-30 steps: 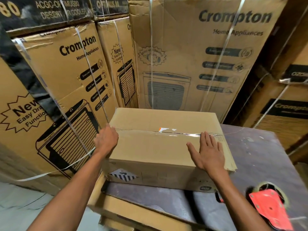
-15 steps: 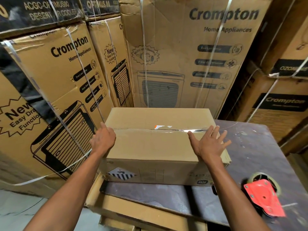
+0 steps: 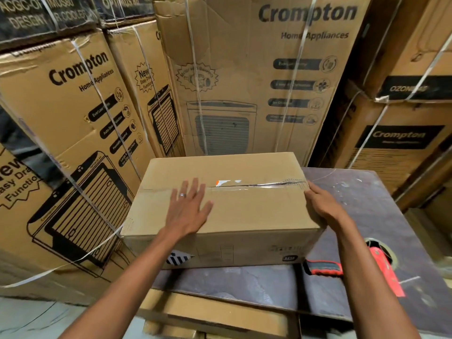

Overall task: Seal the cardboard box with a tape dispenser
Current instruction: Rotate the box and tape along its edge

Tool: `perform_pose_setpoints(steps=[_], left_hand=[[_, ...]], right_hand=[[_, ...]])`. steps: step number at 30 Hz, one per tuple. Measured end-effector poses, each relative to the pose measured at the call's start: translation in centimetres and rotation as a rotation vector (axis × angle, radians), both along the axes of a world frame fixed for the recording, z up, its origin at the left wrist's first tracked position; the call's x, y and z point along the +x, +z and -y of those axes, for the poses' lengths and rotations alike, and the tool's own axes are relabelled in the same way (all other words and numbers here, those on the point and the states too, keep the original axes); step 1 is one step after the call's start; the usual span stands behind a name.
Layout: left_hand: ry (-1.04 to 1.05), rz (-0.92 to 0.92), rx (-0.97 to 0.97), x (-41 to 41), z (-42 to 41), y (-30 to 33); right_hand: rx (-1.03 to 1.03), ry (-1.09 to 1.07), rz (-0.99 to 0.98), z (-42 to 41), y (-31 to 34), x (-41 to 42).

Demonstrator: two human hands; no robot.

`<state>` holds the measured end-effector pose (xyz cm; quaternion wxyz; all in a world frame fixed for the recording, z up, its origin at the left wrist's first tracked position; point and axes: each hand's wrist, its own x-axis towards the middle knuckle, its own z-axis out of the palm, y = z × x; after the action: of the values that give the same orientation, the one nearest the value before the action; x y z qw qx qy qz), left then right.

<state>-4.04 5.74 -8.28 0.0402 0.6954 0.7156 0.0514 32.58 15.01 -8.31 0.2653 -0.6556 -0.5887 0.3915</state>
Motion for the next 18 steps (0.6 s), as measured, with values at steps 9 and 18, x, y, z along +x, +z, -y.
perform_pose_setpoints(steps=[9,18], left_hand=[[-0.408,0.183,-0.087,13.2,-4.4,0.9],[-0.462,0.266,-0.067,19.6,-8.0,1.4]], right_hand=[[-0.168,-0.075,-0.698,2.8,-0.4,0.8],[-0.261,-0.625,-1.139,5.3,-5.2,1.5]])
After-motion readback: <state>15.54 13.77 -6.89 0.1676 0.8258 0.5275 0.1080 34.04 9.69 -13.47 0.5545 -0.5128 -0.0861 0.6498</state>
